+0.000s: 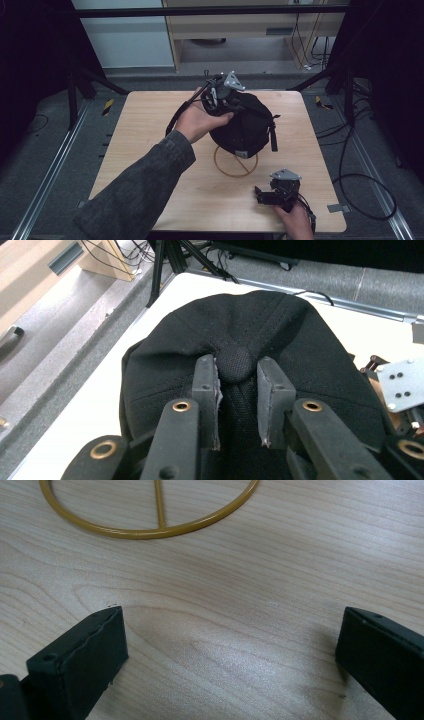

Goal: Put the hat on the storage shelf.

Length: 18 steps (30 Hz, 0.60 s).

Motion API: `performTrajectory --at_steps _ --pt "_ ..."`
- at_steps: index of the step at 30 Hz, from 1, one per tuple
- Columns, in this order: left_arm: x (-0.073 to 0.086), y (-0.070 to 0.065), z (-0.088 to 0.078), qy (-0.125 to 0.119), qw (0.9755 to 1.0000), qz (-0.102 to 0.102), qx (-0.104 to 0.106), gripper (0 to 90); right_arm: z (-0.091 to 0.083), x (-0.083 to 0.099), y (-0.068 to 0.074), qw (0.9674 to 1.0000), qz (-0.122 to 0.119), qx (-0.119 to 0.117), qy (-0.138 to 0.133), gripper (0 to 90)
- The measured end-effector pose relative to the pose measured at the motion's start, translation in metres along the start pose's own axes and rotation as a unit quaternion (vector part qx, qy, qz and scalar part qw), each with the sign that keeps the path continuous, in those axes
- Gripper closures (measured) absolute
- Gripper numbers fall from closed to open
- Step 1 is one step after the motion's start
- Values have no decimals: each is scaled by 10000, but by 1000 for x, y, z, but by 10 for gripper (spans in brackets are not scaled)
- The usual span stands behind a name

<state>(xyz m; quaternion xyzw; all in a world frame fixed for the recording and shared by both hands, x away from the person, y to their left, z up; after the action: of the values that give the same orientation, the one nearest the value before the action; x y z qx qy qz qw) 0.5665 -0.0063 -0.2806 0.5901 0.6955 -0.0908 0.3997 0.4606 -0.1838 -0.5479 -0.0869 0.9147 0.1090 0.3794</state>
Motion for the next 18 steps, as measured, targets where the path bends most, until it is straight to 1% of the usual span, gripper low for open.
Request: performTrajectory --at_steps 3,6,7,11,14,18 --pt "3 -1 2 -11 10000 -7 61 731 0 0 0 10000 4 -2 0 4" --pt "6 -1 4 17 10000 3 66 728 0 0 0 10000 3 -1 -1 4" --pt "7 0 4 8 10000 -29 78 727 0 0 0 10000 3 -1 0 3" --pt "8 0 4 10 10000 -20 69 723 0 0 0 10000 -6 7 -8 3" --pt "8 -1 5 17 10000 35 61 715 0 0 0 10000 -6 6 -8 4" --pt "9 -3 6 -5 10000 37 83 712 0 0 0 10000 -9 7 -10 3"
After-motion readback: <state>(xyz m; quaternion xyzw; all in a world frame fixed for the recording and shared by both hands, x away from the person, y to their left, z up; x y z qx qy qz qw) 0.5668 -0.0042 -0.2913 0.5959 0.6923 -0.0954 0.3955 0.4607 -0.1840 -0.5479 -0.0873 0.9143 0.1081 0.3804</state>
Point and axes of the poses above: each handheld gripper's, and its own axes: z roughly forward along the jaws, x roughly out of its underside, y roughly to its left, the point moved 5 cm from there along z, roughly forward along the jaws, and after that the axes turned 11 degrees about z, right-handed, at the moved point
